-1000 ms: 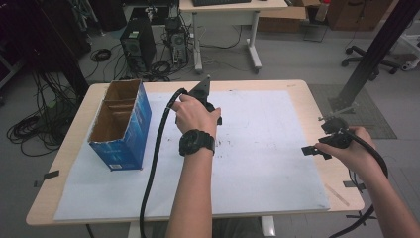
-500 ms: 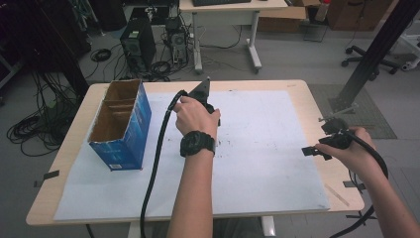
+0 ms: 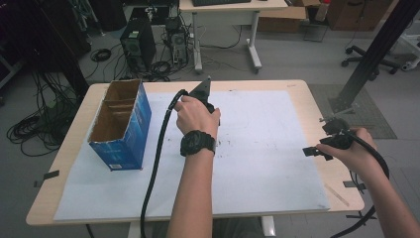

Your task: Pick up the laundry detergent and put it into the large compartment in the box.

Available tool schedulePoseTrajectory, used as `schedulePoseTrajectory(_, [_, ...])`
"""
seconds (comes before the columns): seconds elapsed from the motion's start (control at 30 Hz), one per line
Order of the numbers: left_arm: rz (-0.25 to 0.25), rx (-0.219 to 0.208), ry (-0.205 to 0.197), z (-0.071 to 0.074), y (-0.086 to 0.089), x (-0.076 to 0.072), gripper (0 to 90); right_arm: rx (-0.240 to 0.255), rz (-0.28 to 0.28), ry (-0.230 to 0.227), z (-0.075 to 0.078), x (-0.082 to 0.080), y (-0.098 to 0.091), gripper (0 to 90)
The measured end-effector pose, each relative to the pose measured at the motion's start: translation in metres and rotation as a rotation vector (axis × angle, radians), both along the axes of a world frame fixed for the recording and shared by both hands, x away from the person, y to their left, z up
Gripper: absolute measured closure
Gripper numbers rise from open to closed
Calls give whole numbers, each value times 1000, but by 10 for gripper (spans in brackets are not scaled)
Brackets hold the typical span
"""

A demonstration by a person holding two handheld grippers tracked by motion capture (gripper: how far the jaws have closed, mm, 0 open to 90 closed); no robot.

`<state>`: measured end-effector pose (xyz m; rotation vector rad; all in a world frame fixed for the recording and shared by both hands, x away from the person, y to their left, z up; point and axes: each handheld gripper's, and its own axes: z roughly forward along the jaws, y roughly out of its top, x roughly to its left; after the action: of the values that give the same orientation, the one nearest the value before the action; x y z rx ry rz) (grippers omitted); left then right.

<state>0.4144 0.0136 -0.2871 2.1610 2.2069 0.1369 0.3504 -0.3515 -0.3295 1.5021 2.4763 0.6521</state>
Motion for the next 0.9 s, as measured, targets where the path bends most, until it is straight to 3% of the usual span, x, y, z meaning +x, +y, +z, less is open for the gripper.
schedulePoseTrajectory(0.23, [-19,2,4,2,1,1,375,-1,-2,-1,2,0,0,209])
schedulePoseTrajectory(0.53, [-35,-18,4,18,4,1,375,-4,-3,-3,5,1,2,210])
schedulePoseTrajectory(0.73, [-49,-8,2,27,5,1,375,-4,-4,-3,6,2,2,211])
schedulePoseTrajectory(0.9, [-54,-29,1,40,10,2,375,-6,-3,-4,8,4,4,211])
